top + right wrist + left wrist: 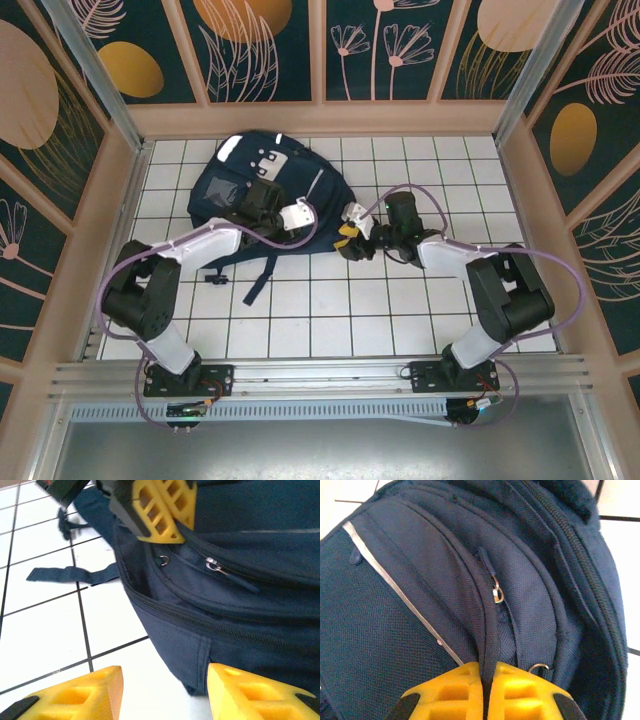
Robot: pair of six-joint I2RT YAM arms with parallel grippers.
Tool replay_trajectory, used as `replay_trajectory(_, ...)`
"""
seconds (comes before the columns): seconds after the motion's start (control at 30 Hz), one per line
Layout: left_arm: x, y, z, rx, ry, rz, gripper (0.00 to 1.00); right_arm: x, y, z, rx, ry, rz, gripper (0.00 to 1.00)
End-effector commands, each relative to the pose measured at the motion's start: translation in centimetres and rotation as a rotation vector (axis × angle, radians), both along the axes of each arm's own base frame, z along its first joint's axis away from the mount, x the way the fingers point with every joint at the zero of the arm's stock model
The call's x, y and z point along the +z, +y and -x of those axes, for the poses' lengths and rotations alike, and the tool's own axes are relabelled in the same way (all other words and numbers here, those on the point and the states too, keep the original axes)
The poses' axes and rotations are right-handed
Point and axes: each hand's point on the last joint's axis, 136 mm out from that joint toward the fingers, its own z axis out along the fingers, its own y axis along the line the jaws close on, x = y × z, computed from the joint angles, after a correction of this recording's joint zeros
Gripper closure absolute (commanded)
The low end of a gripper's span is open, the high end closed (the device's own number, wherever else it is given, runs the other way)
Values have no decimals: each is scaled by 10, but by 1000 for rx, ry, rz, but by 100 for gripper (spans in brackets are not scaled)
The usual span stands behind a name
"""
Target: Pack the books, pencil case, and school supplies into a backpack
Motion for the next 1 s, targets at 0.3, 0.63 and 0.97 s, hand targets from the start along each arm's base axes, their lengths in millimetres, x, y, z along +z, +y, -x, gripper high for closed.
replay_trajectory(0.3, 57, -22, 51, -196, -59, 257, 100, 27, 41, -22, 123, -258, -75, 59)
replay_trajectory(0.63, 82, -29, 55, -141, -56, 451, 100, 10, 47, -12, -69, -342, -18, 68)
replay_trajectory(0.97, 83, -35, 81, -271, -22, 473, 100, 6, 46, -22, -178, -283, -35, 75)
